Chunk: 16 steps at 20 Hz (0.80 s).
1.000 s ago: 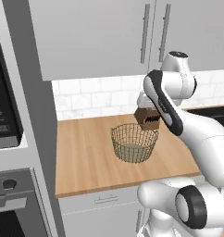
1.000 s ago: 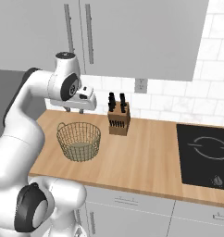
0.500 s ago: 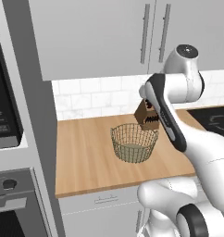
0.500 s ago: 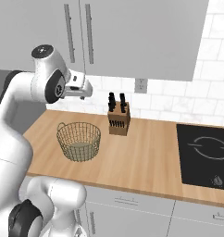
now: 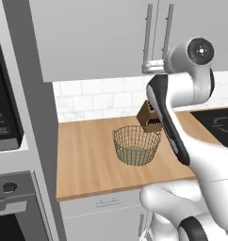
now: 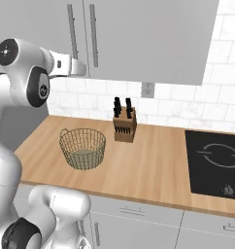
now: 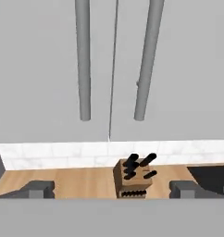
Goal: Open the cabinet, pick up the bread from the cabinet and place it in the basket. Then move the basket to the dining counter.
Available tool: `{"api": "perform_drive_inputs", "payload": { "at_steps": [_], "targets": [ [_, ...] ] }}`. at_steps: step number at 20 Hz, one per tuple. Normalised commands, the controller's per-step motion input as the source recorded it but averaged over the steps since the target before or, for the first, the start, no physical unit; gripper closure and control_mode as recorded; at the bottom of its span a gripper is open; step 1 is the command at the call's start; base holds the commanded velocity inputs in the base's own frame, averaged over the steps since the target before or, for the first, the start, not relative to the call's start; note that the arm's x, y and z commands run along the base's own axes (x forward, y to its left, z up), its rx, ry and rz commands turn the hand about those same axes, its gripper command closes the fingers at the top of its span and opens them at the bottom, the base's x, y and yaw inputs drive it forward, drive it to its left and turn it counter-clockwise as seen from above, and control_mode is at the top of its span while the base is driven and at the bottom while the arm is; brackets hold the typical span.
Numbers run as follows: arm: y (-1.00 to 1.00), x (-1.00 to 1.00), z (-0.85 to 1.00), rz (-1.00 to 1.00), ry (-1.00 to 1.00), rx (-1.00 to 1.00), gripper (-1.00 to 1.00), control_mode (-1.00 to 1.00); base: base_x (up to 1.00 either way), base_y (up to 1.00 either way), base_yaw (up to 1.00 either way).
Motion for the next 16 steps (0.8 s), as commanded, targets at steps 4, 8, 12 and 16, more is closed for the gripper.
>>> {"api": "perform_drive_inputs", "payload": {
  "at_steps": [4, 8, 12, 16],
  "targets": [
    [0.36, -0.10, 0.39, 0.01, -0.15, 0.11, -1.00, -1.00, 0.00, 0.00, 0.00],
    [0.08, 0.01, 0.12, 0.13, -0.01, 0.20, -1.00, -1.00, 0.00, 0.00, 0.00],
    [0.00, 0.19, 0.17, 0.09, -0.06, 0.09, -1.00, -1.00, 0.00, 0.00, 0.00],
    [0.00, 0.44, 0.12, 0.00, -0.08, 0.00, -1.00, -1.00, 0.00, 0.00, 0.00]
  ]
}}
